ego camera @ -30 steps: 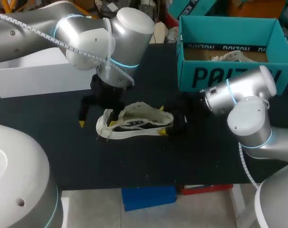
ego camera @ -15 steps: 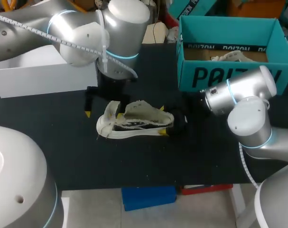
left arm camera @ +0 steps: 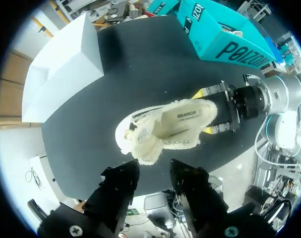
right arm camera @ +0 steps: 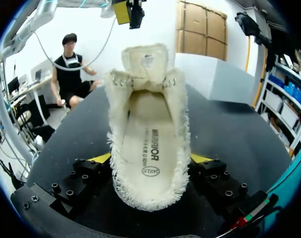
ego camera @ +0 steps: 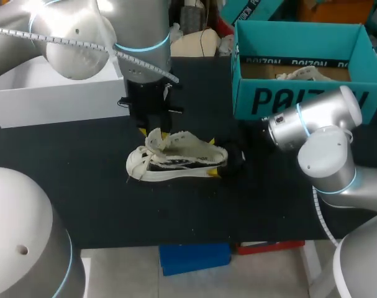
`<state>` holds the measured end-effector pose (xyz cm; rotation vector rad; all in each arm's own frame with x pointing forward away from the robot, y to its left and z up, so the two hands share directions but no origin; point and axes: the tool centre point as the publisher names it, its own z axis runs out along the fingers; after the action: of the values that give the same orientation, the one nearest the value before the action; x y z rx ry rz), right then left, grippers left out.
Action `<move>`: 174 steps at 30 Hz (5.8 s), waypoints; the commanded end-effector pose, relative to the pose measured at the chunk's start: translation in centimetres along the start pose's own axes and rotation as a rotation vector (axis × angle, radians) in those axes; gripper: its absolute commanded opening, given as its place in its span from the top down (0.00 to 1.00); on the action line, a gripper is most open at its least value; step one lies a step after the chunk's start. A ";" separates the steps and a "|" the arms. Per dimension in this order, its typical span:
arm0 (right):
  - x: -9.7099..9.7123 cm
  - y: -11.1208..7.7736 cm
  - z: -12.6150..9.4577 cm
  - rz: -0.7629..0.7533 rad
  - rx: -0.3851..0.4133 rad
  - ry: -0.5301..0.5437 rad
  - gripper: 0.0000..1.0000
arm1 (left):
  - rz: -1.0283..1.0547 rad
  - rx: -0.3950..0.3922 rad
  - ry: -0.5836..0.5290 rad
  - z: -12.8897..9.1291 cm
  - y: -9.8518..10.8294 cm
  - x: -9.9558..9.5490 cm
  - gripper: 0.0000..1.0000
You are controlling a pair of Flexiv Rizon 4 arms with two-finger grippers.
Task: Take the shoe out of the shoebox, open the shoe tongue, remove and reinsert the insole, then place the shoe into the shoebox
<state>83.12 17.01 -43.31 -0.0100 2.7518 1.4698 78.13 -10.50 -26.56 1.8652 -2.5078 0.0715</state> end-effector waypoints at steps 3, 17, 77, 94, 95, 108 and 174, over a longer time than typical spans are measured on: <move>0.0 -0.1 0.0 0.001 0.000 0.000 1.00 | 0.861 -0.114 0.334 0.8 -1.7 1.3 1.00; 0.0 -0.1 0.0 0.001 0.000 0.000 1.00 | 0.835 -0.093 0.268 0.8 -1.9 1.8 1.00; 0.0 -0.1 0.0 0.001 0.000 0.000 1.00 | 1.371 -0.118 0.277 6.6 -7.2 3.3 1.00; 0.0 -0.1 0.0 0.001 0.000 0.000 1.00 | 1.330 -0.152 0.305 10.1 -5.5 3.7 1.00; 0.0 -0.1 0.0 0.001 0.000 0.000 1.00 | 1.328 -0.154 0.305 10.2 -5.4 3.7 1.00; 0.0 -0.1 0.0 0.001 0.000 0.000 1.00 | 1.315 -0.170 0.329 12.3 -4.0 4.9 1.00; 0.0 -0.1 0.0 0.001 0.000 0.000 1.00 | 1.247 -0.180 -0.163 17.3 -2.6 4.0 0.65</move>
<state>83.05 17.07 -43.35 -0.0113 2.7520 1.4702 80.67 -15.89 -42.24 0.0385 -3.1007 -0.2290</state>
